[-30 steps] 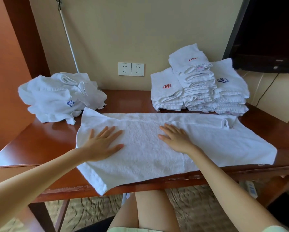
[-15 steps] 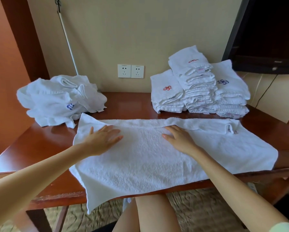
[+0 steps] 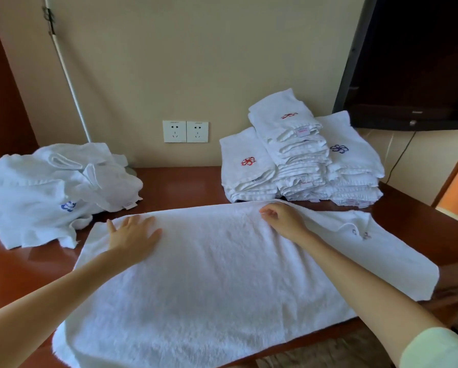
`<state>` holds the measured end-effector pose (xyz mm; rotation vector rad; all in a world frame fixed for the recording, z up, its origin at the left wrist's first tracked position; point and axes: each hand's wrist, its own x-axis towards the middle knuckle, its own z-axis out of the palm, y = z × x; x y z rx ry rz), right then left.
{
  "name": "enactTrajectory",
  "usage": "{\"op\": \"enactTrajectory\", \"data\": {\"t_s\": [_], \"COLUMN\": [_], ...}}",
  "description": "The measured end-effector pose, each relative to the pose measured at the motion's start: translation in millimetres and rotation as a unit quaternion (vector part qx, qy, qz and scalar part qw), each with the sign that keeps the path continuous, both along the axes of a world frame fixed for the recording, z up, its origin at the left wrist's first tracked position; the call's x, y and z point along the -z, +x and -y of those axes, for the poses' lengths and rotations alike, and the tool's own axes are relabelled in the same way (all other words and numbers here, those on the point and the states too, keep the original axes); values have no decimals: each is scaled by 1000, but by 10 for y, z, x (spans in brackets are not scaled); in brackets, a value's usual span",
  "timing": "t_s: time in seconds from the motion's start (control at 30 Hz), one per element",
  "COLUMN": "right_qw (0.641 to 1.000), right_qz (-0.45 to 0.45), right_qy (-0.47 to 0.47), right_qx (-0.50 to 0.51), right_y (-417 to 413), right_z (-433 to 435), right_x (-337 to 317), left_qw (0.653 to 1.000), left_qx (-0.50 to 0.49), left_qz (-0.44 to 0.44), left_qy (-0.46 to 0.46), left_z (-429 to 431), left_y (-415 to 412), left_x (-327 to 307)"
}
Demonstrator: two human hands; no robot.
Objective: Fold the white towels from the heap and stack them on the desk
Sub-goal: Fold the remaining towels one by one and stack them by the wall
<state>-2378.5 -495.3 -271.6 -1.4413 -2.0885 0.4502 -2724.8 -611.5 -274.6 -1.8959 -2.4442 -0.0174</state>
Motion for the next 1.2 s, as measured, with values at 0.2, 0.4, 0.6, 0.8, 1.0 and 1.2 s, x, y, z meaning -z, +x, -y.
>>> {"op": "enactTrajectory", "data": {"t_s": [0.2,0.4,0.6,0.8,1.0,1.2], "right_qw": [998,986,975,971,983,920], "right_qz": [50,104,164,193,95,-241], "right_qy": [-39,-83,-111,-86,-103,-146], "right_qx": [6,104,97,108,119,272], "right_y": [750,1642,1952,1993,2033,1999], "right_z": [99,236,505,788,744,254], "right_x": [71,86,65,134,-48,-220], "left_qw": [984,948,940,931,896,856], "left_qx": [171,312,339,361,407,488], "left_qz": [37,68,34,49,116,156], "left_qy": [26,-17,-16,-15,134,66], "left_z": [-275,-562,-699,-470,-402,-530], "left_y": [1129,2370,2649,2629,2658,2869], "left_x": [-89,3,151,181,118,49]}}
